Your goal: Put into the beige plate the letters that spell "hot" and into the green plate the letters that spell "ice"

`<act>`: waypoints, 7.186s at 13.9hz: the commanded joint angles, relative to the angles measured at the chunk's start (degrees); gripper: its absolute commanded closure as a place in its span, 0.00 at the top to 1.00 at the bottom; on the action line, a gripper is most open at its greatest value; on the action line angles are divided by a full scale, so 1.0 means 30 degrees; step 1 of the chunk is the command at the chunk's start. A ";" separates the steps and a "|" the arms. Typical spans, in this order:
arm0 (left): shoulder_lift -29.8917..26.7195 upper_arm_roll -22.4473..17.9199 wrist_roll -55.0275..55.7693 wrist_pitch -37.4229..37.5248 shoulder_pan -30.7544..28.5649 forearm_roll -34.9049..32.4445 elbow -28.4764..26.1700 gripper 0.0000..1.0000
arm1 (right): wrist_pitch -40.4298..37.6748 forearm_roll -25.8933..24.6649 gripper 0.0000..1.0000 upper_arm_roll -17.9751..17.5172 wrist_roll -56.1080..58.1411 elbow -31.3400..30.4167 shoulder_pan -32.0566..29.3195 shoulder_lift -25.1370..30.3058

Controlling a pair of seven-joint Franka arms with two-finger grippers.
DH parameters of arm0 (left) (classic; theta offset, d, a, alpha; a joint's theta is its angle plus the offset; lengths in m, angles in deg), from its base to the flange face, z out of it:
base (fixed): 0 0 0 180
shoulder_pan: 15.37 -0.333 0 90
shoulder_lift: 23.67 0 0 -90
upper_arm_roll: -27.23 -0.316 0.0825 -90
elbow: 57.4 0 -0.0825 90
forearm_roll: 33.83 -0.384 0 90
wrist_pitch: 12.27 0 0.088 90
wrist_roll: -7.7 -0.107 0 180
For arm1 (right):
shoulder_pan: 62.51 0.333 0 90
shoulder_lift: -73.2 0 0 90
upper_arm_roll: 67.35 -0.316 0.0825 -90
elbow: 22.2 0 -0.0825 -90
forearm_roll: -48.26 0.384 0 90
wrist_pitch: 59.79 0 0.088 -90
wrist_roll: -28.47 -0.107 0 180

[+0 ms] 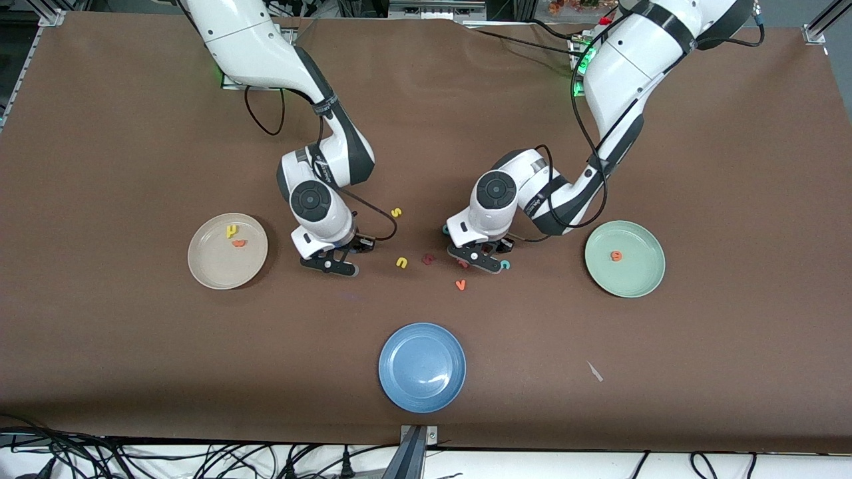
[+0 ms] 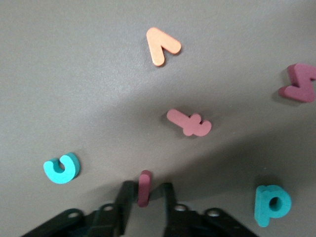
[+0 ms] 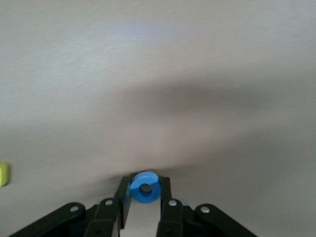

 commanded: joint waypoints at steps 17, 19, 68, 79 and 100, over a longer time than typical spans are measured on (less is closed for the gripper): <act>-0.2761 -0.0119 -0.7397 1.0344 -0.6230 -0.3553 -0.0059 0.00 | -0.4152 0.0798 1.00 0.7127 0.9342 -0.3340 -0.0334 0.4018; -0.2499 -0.0148 -0.7194 1.0286 -0.6638 -0.3558 -0.0060 0.82 | -0.5534 0.0827 1.00 0.7127 0.8433 -0.2194 -0.0363 0.3811; -0.2849 -0.0206 -0.3843 0.8668 -0.4819 -0.0307 0.0616 0.04 | -1.5646 -0.3949 1.00 -0.0754 1.0333 0.1122 -0.9210 1.2659; -0.2233 0.0667 -0.4644 0.9348 -0.7167 -0.1038 0.0115 1.00 | -1.5676 -0.3949 1.00 -0.0754 1.0303 0.1092 -0.9181 1.2658; -1.3681 -0.2889 -1.0998 1.3860 -0.6824 0.6667 0.3082 1.00 | -1.5705 -0.3949 1.00 -0.0783 1.0274 0.1092 -0.9181 1.2629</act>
